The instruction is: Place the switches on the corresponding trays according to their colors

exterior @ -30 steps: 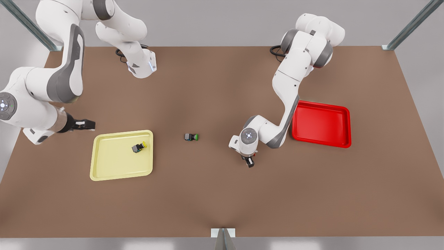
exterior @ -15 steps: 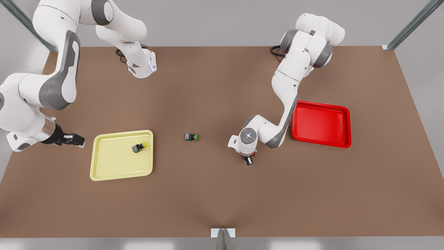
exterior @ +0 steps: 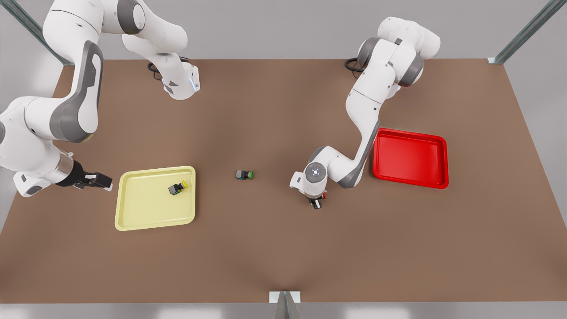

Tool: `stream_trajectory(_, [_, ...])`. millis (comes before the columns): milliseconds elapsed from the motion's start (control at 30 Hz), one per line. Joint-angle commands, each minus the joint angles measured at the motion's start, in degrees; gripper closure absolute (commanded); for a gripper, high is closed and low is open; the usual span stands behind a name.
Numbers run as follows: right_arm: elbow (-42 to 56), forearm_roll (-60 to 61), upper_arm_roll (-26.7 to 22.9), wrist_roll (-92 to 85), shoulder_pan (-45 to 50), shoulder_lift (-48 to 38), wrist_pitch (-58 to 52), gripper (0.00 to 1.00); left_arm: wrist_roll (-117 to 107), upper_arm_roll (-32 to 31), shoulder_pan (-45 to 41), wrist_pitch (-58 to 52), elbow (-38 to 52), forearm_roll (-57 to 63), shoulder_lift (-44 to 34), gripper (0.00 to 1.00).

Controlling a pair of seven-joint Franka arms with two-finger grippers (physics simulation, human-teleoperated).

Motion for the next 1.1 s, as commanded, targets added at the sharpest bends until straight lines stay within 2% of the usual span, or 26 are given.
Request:
stream_trajectory(0, [0.04,0.0,0.0,-0.01,-0.01,-0.01,0.09,0.0,0.03,0.0,0.0,-0.02,0.0,-0.19,0.0,0.51])
stream_trajectory(300, [0.04,0.09,0.0,-0.09,-0.01,0.17,1.23,0.0,0.12,0.0,0.0,-0.19,0.0,-0.19,0.09,0.51])
stream_trajectory(467, [0.04,0.09,0.0,-0.1,-0.01,0.17,1.23,0.0,6.36,2.63,0.79,-5.91,-2.37,0.07,-6.42,0.5])
stream_trajectory(600, [0.04,0.0,0.0,-0.18,-0.01,0.17,1.14,0.0,19.36,11.25,1.32,-0.02,-15.72,-0.36,-15.38,0.49])
stream_trajectory(700, [0.04,0.0,0.0,-0.27,-0.18,0.08,1.14,0.0,28.59,16.26,2.64,9.64,-33.74,-0.36,-24.78,0.49])
stream_trajectory(767, [-0.05,0.09,-0.09,-0.36,-0.18,0.17,1.14,0.0,33.69,19.86,2.55,12.37,-42.27,-0.36,-29.88,0.49])
stream_trajectory(967, [0.04,0.0,0.0,-0.36,-0.18,0.08,1.14,0.0,40.81,25.66,2.46,12.29,-54.23,-0.28,-35.07,0.49])
stream_trajectory(1067, [0.04,0.0,0.0,-0.36,-0.01,0.08,1.14,0.0,43.28,28.04,2.37,9.82,-57.65,-0.28,-36.48,0.44])
